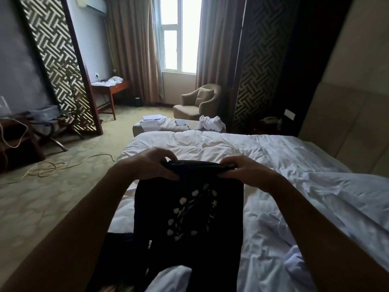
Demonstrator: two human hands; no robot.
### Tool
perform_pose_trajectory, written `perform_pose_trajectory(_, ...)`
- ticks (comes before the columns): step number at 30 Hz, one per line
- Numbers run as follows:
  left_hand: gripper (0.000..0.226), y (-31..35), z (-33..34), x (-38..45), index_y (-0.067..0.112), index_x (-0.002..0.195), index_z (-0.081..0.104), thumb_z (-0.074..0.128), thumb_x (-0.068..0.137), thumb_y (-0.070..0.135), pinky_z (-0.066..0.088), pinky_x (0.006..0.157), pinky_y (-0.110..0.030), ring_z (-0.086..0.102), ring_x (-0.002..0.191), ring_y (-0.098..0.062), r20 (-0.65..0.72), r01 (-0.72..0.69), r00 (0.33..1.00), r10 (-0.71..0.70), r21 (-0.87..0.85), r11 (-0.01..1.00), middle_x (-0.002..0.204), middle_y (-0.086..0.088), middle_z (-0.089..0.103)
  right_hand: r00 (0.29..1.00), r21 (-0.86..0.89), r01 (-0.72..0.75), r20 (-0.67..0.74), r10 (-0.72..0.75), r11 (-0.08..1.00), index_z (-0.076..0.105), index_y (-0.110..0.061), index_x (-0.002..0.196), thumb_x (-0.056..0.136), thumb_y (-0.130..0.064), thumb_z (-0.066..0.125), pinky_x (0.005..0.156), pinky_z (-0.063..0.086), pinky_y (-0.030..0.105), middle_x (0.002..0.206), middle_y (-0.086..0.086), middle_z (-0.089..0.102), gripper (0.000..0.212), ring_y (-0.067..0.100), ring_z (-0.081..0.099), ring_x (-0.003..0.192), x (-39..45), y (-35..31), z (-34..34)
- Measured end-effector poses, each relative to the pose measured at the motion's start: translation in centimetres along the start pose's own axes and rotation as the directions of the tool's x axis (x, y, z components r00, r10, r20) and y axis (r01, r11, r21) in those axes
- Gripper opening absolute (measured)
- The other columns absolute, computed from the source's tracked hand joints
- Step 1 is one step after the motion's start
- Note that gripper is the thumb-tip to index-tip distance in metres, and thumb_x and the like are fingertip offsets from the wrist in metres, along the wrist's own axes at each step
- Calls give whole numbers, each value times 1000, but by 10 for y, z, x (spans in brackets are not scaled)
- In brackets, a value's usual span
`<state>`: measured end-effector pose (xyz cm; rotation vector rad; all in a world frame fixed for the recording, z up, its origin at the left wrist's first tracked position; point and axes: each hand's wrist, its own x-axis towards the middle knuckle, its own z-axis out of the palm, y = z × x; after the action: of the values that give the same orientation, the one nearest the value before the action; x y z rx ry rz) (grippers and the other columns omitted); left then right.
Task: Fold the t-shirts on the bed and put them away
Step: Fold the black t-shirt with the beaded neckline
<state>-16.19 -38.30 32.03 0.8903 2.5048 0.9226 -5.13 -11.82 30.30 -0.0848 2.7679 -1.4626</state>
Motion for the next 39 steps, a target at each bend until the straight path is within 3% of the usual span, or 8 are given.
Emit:
perform_pose_trajectory(6,54,-2,-4,-22,14,105,71,84,59,40,50,93,-49,65,99,-31,53,-98,992,116,-276,956,106,-20,67,992,-35,-74,101,78,997,66,-7,94,71,-32,85,74,47,31,87,8,64,39,17,63,78,-3,-17,-15)
perform_pose_trajectory(12,45,-2,-5,-28,13,128,62,60,85,1,55,79,-26,67,109,-24,-79,-179,981,179,-726,664,121,-10,69,985,194,-69,168,36,979,63,0,102,85,-9,73,67,50,23,91,15,64,22,24,62,81,-5,-28,-30)
perform_pose_trajectory(20,45,4,-1,-10,25,98,71,59,84,-16,51,73,-18,67,85,-14,-480,-318,868,130,-336,887,87,4,72,1000,125,-15,4,14,992,57,-1,92,81,4,72,65,46,18,82,12,56,19,17,57,75,-7,-26,-29)
perform_pose_trajectory(25,25,17,3,4,30,84,71,72,82,5,41,66,-6,58,68,-1,-683,-202,718,137,-16,979,75,18,60,993,205,49,98,-71,978,60,-8,88,77,-6,80,85,50,38,89,12,64,23,23,63,85,-4,-45,-19)
perform_pose_trajectory(30,29,61,21,0,22,87,74,57,87,-1,49,63,-20,69,73,-14,-563,-457,818,115,-517,723,76,1,73,904,-142,400,-103,-416,905,66,-31,81,71,-24,86,118,23,34,149,-19,33,23,8,26,145,12,-73,-3)
perform_pose_trajectory(33,33,76,30,5,17,96,72,47,92,-3,53,72,-26,69,87,-19,-517,-516,837,180,-635,575,90,-5,72,918,18,396,-37,-395,918,62,-27,77,77,-15,82,88,46,30,101,-11,62,23,6,58,98,18,-82,3)
perform_pose_trajectory(36,28,72,37,12,24,123,61,53,98,15,52,72,-26,68,99,-20,-420,-396,906,51,-802,447,100,-1,73,910,-3,385,-165,-380,923,61,-11,77,80,-7,78,68,42,17,67,-15,56,18,-1,51,67,32,-71,9)
perform_pose_trajectory(39,57,54,60,8,30,141,41,67,91,31,52,74,-16,65,102,-8,-553,-414,832,39,-573,708,108,8,68,854,-157,335,-366,-370,929,57,-27,68,77,-19,81,66,39,18,62,-18,56,27,-2,51,64,40,-55,12)
